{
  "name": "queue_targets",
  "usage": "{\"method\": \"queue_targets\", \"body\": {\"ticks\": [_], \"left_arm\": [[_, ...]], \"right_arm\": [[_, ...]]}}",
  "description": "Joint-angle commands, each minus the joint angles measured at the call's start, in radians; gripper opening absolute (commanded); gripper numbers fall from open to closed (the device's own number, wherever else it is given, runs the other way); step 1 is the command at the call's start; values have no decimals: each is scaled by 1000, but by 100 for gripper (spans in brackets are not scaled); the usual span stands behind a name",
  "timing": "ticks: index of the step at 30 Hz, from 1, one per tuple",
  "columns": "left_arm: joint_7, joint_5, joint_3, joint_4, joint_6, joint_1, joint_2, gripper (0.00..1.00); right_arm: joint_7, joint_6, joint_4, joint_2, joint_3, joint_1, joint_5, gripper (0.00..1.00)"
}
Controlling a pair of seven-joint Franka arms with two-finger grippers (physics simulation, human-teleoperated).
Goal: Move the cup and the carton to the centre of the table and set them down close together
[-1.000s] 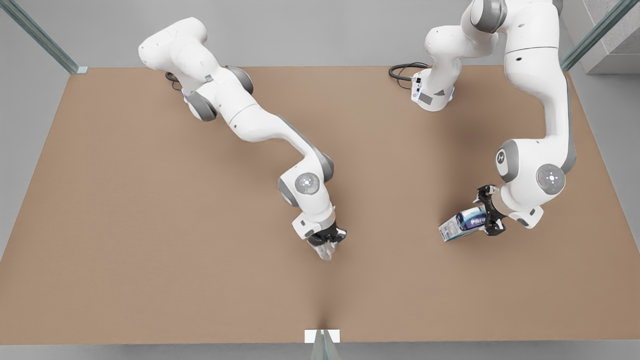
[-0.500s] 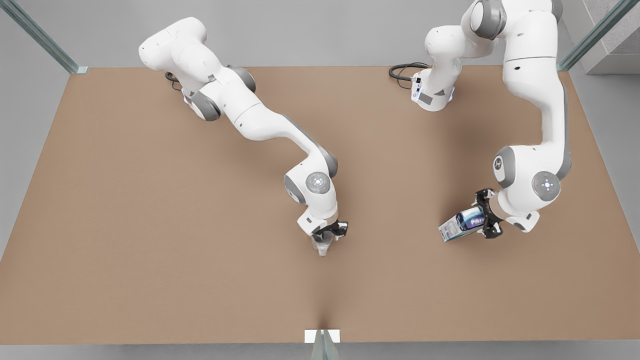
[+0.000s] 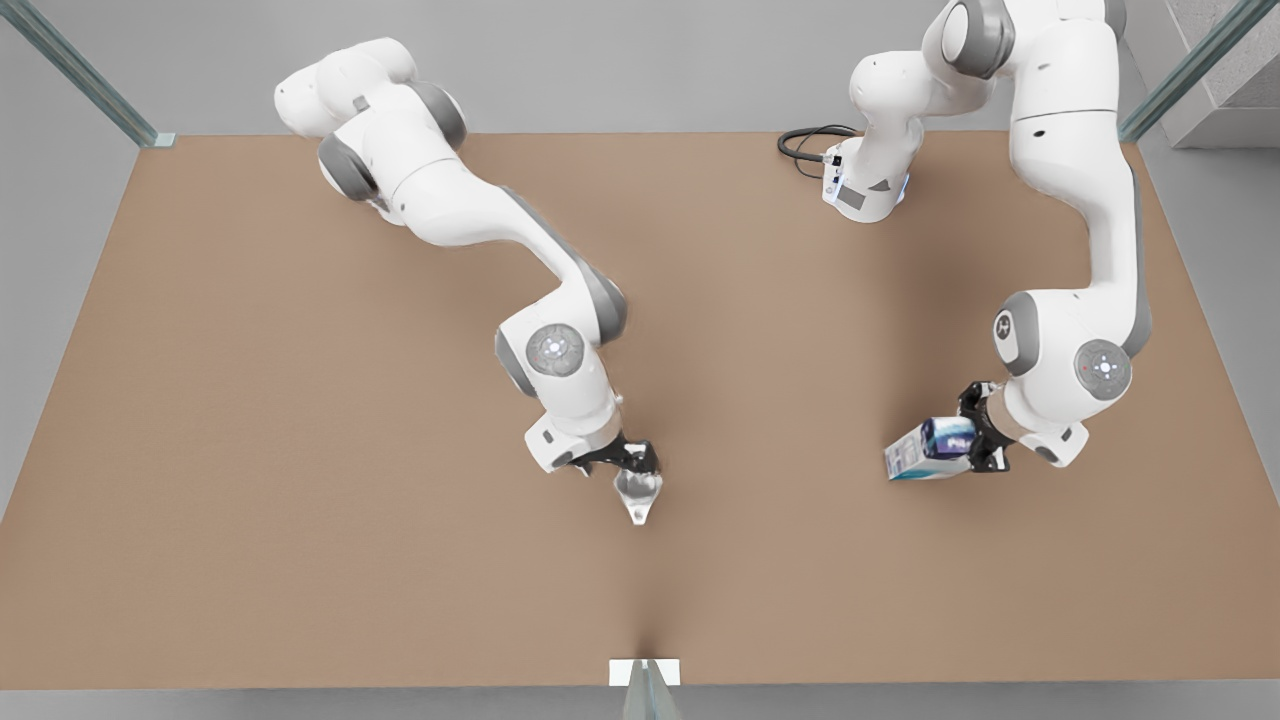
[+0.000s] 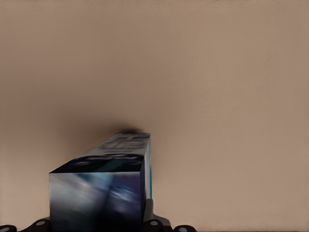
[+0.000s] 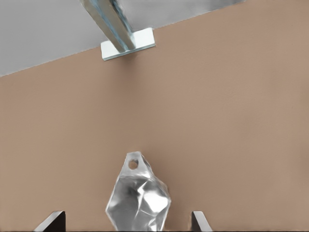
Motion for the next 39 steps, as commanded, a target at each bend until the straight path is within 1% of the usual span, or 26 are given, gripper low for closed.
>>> {"method": "queue_targets", "body": {"ticks": [1,2,3,4,5,7,8,10,11,13,15,16,18,20,24,26,27,30,32,33,39], "left_arm": [[0,-1,0,0,-10,0,-9,67],[-1,-1,0,0,-59,-1,-46,67],[2,3,0,0,-117,-24,-86,67],[6,7,0,0,-177,-83,-128,67],[60,7,0,-3,-226,-153,-172,67],[148,-3,-3,-21,-241,-291,-229,67],[151,-4,-15,-32,-243,-402,-243,67],[143,-20,-69,-31,-226,-528,-237,67],[141,-36,-69,-34,-241,-590,-229,67],[145,-76,-69,-40,-203,-646,-180,67],[145,-76,-69,-38,-162,-653,-111,69],[138,-98,-67,-35,-131,-653,-92,69],[135,-113,-67,-35,-134,-661,-80,69],[132,-141,-44,-34,-131,-736,-72,69],[100,-141,-44,66,-133,-745,29,69],[102,-136,-44,66,-131,-742,40,69],[102,-136,-44,64,-131,-742,43,73],[105,-136,-44,64,-126,-741,56,74],[108,-136,-44,66,-123,-741,60,85],[111,-136,-44,66,-123,-739,60,99],[112,-136,-43,66,-126,-738,58,100]], "right_arm": [[-5,-20,-78,-67,8,-32,-17,100],[-45,-49,-196,-187,33,-118,-21,100],[-86,-172,-236,-273,59,-215,-26,100],[-167,-175,-406,-428,73,-325,-24,100],[-265,-256,-481,-531,77,-408,-17,100],[-403,-365,-563,-666,70,-505,12,100],[-506,-415,-584,-721,30,-534,40,100],[-670,-456,-620,-772,-68,-561,52,100],[-730,-459,-612,-762,-110,-561,51,100],[-778,-450,-590,-723,-154,-561,45,100],[-776,-447,-557,-683,-151,-561,51,100],[-776,-390,-557,-670,-148,-561,52,100],[-776,-367,-558,-666,-127,-561,54,100],[-776,-367,-561,-666,-82,-606,54,100],[-776,-373,-557,-663,-85,-603,71,100],[-775,-376,-555,-661,-84,-603,72,100],[-776,-378,-555,-661,-84,-603,71,100],[-775,-381,-555,-661,-84,-601,71,100],[-776,-381,-557,-660,-84,-601,71,100],[-776,-382,-555,-660,-84,-601,71,100],[-775,-382,-557,-661,-84,-600,71,100]]}}
